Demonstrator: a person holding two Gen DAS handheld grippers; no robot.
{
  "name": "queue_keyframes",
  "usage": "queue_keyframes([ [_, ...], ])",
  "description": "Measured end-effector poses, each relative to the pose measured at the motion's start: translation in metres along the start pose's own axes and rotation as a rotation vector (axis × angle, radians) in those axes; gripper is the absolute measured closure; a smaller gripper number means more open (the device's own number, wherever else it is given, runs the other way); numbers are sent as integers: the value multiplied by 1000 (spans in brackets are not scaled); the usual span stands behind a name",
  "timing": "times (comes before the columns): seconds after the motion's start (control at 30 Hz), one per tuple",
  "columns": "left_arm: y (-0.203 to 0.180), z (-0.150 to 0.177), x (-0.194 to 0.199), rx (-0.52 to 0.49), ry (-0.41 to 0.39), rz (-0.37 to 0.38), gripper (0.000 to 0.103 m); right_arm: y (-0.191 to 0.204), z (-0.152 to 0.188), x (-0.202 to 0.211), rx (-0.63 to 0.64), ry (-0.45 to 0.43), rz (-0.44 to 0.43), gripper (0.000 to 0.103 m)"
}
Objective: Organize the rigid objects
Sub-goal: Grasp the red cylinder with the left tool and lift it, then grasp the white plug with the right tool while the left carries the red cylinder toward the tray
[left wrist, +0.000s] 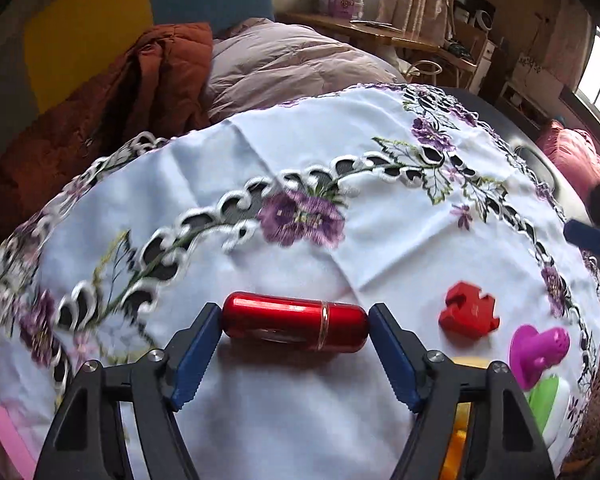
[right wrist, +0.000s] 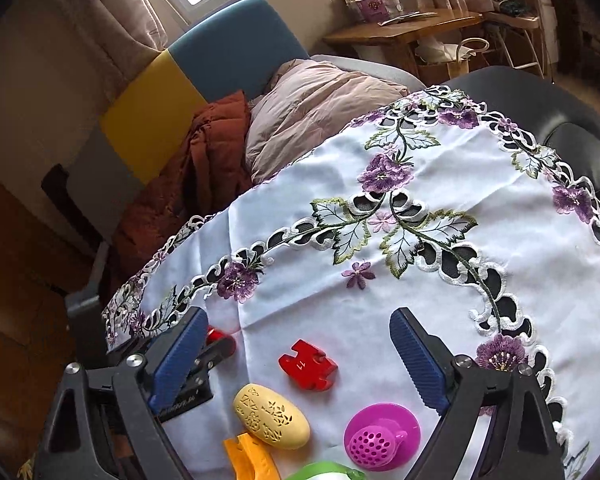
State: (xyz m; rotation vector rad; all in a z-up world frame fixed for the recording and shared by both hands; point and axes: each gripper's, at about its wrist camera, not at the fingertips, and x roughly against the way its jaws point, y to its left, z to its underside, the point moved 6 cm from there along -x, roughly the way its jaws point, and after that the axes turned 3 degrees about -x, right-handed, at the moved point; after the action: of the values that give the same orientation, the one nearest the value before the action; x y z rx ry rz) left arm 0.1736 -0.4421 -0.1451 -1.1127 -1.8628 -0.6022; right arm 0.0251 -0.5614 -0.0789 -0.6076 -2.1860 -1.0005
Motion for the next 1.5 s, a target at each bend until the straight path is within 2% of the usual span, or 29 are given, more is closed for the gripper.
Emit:
queue_keyframes([
  [0.27,-10,56,36,112,14,-23,27,-11,-2,-1,-44,6,5,10],
  [0.4,-19,82,55,135,10,-16,27,-18,0,-6,-77,28,3,10],
  [0.57,-33,107,89,140,-36,2,27,-23,3,-14,-95,61,15,10],
  [0.7,-41,121,113,152,-70,15,27,-17,10,-21,-55,104,19,10],
  [0.77,-42,129,127,160,-91,11,27,-12,19,-25,-32,151,8,10],
  [0.87,-41,139,144,173,-117,17,27,-11,34,-22,-27,202,53,10],
  [1.17,-33,166,172,241,-156,47,27,-18,83,14,-117,228,79,10],
  [1.33,-29,174,189,255,-192,45,27,-23,103,16,-187,221,84,10],
  [1.4,-26,177,196,264,-205,45,27,-24,110,8,-204,238,88,12],
  [1.43,-24,179,200,272,-213,46,27,-25,114,3,-204,248,96,20],
  [1.47,-22,182,204,281,-220,47,27,-26,118,-3,-201,254,101,34],
  [1.5,-20,184,207,289,-225,46,27,-27,118,-3,-179,228,127,38],
])
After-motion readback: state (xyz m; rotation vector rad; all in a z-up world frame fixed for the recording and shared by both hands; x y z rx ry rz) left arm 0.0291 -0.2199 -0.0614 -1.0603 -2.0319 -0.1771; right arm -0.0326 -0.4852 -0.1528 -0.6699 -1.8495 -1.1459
